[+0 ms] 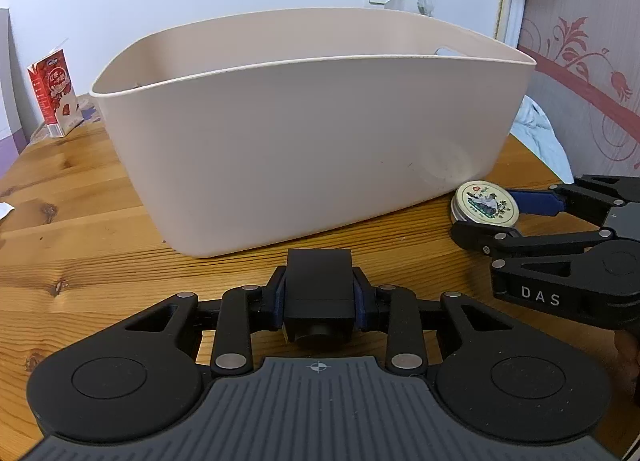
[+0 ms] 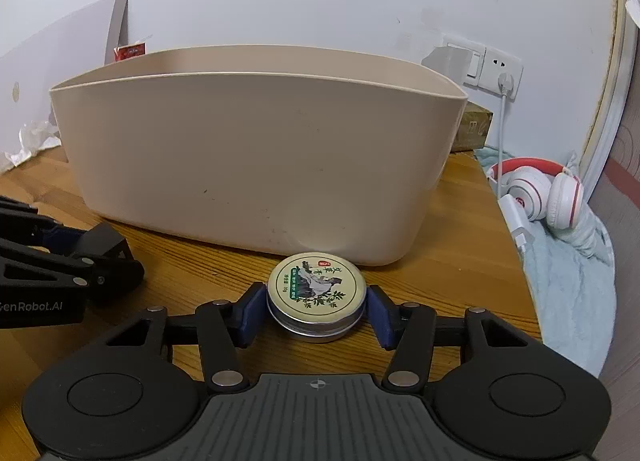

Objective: Organize objects

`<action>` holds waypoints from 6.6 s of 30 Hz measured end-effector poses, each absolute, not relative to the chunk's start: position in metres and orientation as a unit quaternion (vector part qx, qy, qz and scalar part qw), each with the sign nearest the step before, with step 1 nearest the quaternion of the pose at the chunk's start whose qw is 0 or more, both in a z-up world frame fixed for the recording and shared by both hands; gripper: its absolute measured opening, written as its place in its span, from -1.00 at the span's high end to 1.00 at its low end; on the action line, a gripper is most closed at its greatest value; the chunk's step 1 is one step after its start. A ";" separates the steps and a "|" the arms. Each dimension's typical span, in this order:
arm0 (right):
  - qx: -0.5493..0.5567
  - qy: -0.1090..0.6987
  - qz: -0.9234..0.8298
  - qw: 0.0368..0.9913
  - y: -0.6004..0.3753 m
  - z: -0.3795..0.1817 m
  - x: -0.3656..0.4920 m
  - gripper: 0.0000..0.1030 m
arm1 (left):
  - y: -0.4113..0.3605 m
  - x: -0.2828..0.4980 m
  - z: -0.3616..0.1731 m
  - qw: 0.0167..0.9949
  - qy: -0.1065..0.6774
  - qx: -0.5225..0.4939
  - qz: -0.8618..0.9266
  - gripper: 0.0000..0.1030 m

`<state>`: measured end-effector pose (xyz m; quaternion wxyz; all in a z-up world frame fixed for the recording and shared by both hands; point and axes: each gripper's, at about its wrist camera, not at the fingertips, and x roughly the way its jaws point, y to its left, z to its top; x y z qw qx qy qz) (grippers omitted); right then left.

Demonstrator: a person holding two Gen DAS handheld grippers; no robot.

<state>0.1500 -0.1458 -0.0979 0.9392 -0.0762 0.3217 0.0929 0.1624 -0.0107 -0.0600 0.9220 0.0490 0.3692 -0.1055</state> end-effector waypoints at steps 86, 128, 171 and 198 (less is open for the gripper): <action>-0.049 0.225 0.067 0.971 -0.132 0.022 0.206 0.00 | 0.006 0.246 0.045 0.947 0.300 0.073 -0.089 0.38; -0.062 0.324 0.057 0.942 -0.130 -0.001 0.229 -0.94 | 0.004 0.257 0.033 0.925 0.360 0.095 -0.076 -0.50; -0.033 0.271 0.083 0.958 -0.112 0.056 0.059 -1.00 | 0.053 0.064 0.097 0.958 0.277 0.045 -0.062 -0.60; 0.010 0.274 0.089 0.957 -0.105 0.051 -0.022 -1.00 | 0.066 -0.010 0.096 0.958 0.276 0.039 -0.064 -0.71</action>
